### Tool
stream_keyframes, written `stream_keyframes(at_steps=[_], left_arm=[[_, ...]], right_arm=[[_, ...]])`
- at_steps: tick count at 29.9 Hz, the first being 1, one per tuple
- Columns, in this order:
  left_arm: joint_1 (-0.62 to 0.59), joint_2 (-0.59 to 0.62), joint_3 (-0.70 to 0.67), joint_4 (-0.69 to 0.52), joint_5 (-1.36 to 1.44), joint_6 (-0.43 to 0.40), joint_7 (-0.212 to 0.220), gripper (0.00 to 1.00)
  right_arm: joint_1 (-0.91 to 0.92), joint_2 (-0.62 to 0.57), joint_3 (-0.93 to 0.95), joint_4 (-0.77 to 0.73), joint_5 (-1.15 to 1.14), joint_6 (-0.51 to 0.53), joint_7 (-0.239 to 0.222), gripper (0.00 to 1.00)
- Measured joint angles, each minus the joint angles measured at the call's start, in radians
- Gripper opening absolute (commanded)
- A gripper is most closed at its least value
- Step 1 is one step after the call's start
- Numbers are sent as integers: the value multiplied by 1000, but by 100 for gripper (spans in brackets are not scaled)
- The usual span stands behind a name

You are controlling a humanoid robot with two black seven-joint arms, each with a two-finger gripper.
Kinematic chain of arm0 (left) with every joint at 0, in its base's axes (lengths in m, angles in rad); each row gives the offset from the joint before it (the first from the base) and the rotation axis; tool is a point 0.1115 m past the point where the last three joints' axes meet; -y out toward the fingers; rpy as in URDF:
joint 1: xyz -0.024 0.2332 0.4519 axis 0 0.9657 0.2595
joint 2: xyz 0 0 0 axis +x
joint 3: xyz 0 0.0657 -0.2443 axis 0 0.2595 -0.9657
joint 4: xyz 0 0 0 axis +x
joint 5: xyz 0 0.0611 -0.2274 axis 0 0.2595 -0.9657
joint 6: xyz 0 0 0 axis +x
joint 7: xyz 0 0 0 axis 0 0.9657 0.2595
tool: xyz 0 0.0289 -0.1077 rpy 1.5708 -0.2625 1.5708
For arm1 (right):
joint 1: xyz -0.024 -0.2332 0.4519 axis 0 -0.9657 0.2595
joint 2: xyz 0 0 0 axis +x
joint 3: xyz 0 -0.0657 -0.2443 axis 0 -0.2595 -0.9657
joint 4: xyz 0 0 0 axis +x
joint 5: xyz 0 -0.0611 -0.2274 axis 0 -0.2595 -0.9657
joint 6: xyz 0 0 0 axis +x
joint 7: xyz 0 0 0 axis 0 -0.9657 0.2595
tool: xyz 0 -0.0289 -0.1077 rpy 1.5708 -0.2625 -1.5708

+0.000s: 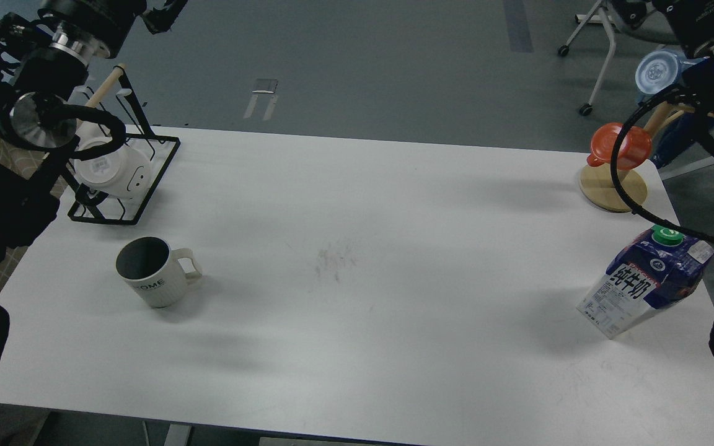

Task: Place cup and milk with both arms
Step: 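Move the left gripper down toward the white mug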

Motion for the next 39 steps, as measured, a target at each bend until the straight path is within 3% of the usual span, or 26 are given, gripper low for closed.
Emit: stream_keyframes(at_steps=[6, 18, 25, 32, 35, 39], left_arm=[[0, 3, 7, 4, 31, 21, -25, 98], [9, 34, 17, -8, 55, 37, -24, 98], [26, 128, 52, -20, 61, 33, -32, 98], [128, 282, 38, -62, 176, -152, -61, 98], [172, 364, 47, -85, 265, -175, -87, 98], [231, 496, 102, -186, 353, -179, -90, 98]], right_arm=[[-6, 0, -8, 3, 0, 0, -2, 100], [-11, -10, 2, 10, 1, 0, -2, 100], [-71, -16, 9, 91, 2, 0, -2, 100], [-118, -18, 29, 127, 2, 0, -1, 100], [-125, -19, 45, 127, 2, 0, -1, 100], [-134, -20, 55, 123, 2, 0, -1, 100]])
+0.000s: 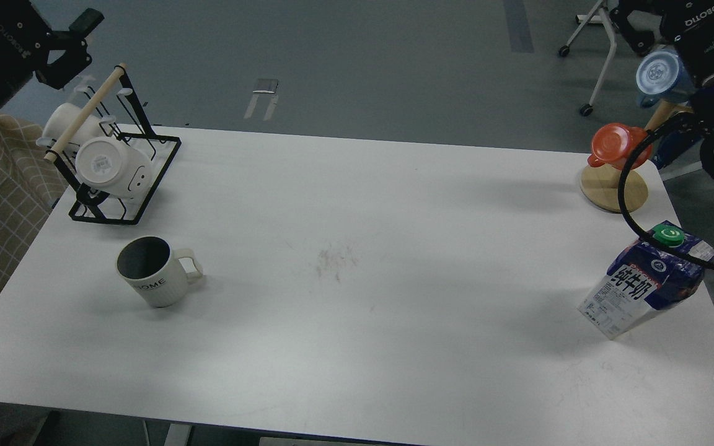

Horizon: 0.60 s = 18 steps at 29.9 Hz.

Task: Place cup and milk with both arms
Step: 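Move the left gripper down toward the white mug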

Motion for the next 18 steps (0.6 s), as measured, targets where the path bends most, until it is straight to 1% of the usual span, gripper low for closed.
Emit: stream_keyframes(at_steps=[4, 6, 8, 12, 18], left_arm=[[55, 172, 88, -177, 130, -1, -3, 98], [65, 227, 134, -233, 214, -1, -5, 98], [68, 257, 169, -266, 320, -1, -8, 98], [70, 259, 191, -292, 547, 0, -10, 97], [74, 170, 207, -354, 941, 0, -11, 96]], right_arm=[[-13, 0, 19, -3, 1, 0, 1, 100], [-17, 1, 38, -5, 1, 0, 1, 100], [-21, 3, 56, -7, 1, 0, 2, 100], [-24, 3, 68, -9, 1, 0, 2, 100], [-38, 3, 88, -8, 1, 0, 1, 100]])
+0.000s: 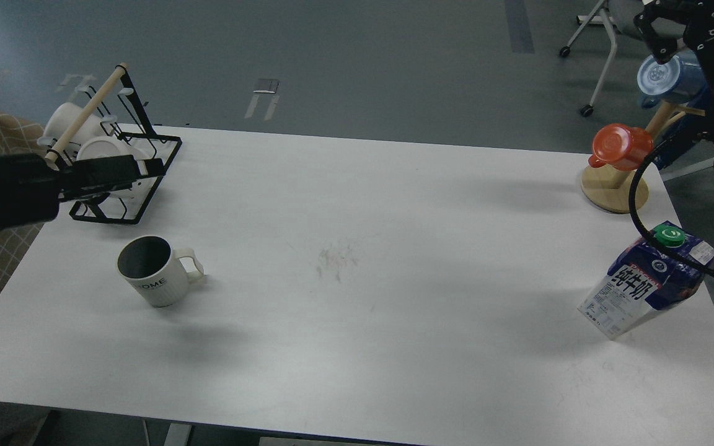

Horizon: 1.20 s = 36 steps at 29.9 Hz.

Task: Place cup and milk with both arms
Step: 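Close the left gripper around the white mug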

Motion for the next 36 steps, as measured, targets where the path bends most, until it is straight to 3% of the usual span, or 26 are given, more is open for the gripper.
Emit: stream_keyframes(at_steps=[6, 11, 13, 15, 16, 17, 24, 26, 27, 36], left_arm=[[19, -57, 77, -8, 356, 0, -13, 96], [27, -11, 196, 4, 453, 133, -54, 94], [28, 3, 227, 11, 461, 165, -58, 87], [28, 4, 242, 19, 463, 175, -59, 73], [28, 3, 245, 21, 463, 177, -60, 54], [28, 1, 246, 22, 464, 178, -61, 47], [28, -16, 248, 31, 464, 179, -56, 20], [26, -25, 248, 39, 464, 180, -55, 4], [26, -28, 248, 43, 464, 180, -55, 0], [2, -33, 243, 45, 464, 187, -55, 0]], right_arm=[[-13, -2, 33, 7, 0, 0, -1, 100], [-25, -13, 59, 8, 0, 0, -1, 100], [-28, -16, 62, 9, 0, 0, -1, 100], [-31, -16, 63, 9, 0, 0, -1, 100], [-32, -16, 63, 10, 0, 0, -1, 100], [-32, -14, 64, 11, 0, 0, -1, 100], [-34, -6, 62, 14, 3, 0, -2, 100], [-35, -6, 63, 15, 8, 0, -2, 100], [-37, -6, 63, 15, 10, 0, -2, 100], [-54, -7, 69, 15, 17, 0, -1, 100]])
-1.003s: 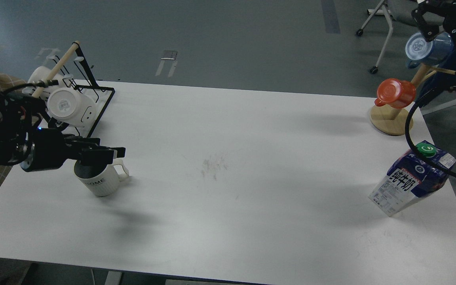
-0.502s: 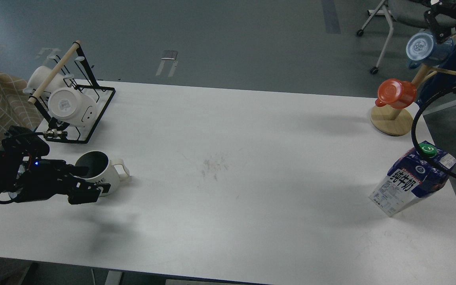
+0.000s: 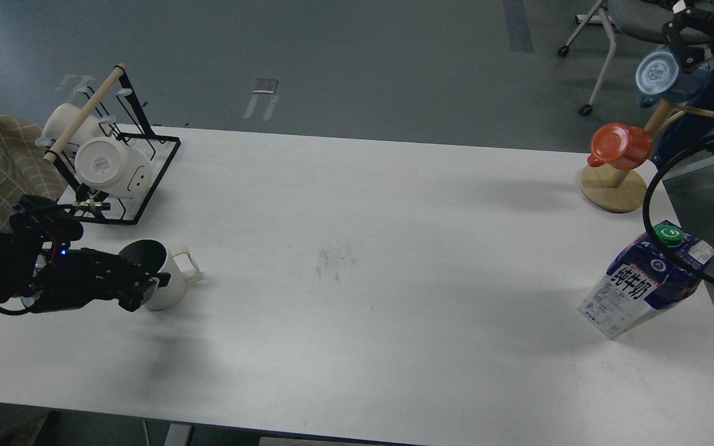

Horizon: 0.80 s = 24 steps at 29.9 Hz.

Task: Place cup and milk with both arms
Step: 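Close the left gripper around the white mug, then carry the mug with the left gripper toward the table center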

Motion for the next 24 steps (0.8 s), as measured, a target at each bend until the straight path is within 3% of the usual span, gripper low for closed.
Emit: stream_keyframes(at_steps=[6, 11, 16, 24], left_arm=[[-82, 1, 0, -39, 0, -10, -4, 0], [-184, -29, 2, -79, 0, -94, 2, 0], [-275, -156, 3, -105, 5, -172, 23, 0], [-341, -433, 16, -87, 35, -187, 118, 0]], right_arm=[[-12, -1, 13, 0, 0, 0, 1, 100], [-35, -3, 38, -2, 0, 0, 1, 100], [-71, -8, 70, -2, 0, 0, 1, 100], [-105, -43, 106, 0, 0, 0, 0, 100]])
